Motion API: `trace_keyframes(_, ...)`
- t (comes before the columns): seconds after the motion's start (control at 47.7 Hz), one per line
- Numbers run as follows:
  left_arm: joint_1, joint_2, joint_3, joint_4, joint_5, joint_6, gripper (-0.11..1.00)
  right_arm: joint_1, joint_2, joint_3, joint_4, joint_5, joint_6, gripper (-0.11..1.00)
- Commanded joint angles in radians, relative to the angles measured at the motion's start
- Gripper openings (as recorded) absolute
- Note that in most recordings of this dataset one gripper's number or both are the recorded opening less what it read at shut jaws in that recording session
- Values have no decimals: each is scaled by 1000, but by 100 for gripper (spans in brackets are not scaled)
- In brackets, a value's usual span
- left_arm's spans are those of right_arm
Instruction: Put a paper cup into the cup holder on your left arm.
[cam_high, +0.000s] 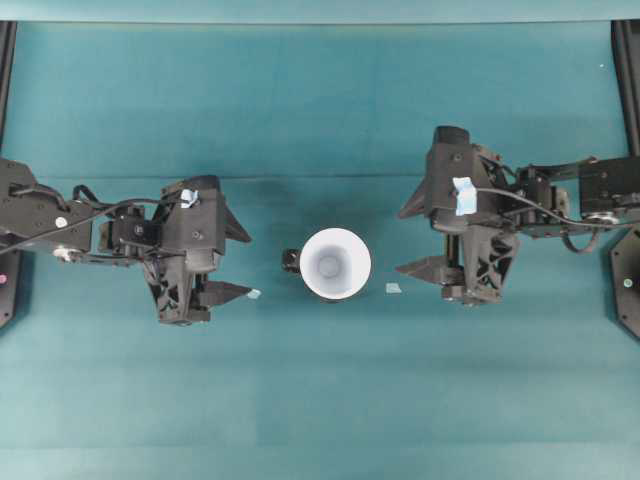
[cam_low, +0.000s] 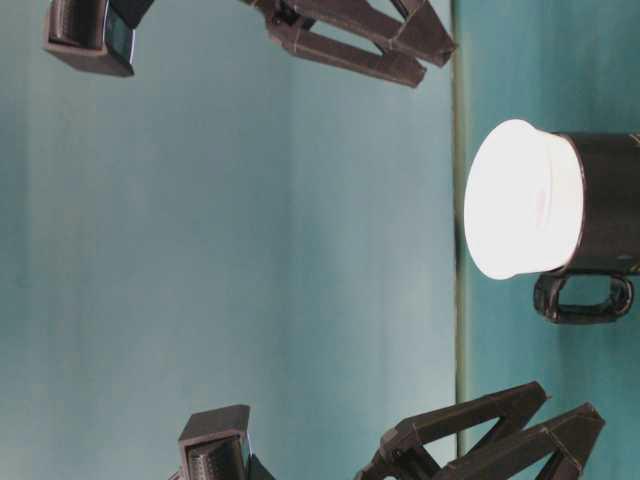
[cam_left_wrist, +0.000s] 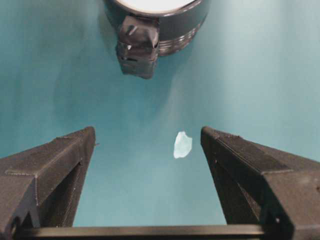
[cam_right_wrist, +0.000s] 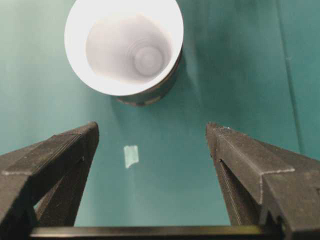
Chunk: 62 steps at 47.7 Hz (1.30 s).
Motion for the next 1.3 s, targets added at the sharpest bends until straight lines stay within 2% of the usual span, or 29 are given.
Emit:
trace_keyframes(0.0,-2,-9,-9,2,-9,0,91,3,-20,-5,-2,-8,5,90)
trace_keyframes(1.28,-2,-8,-15,2,-3,-5,90,3,-21,11,-2,-57,5,91)
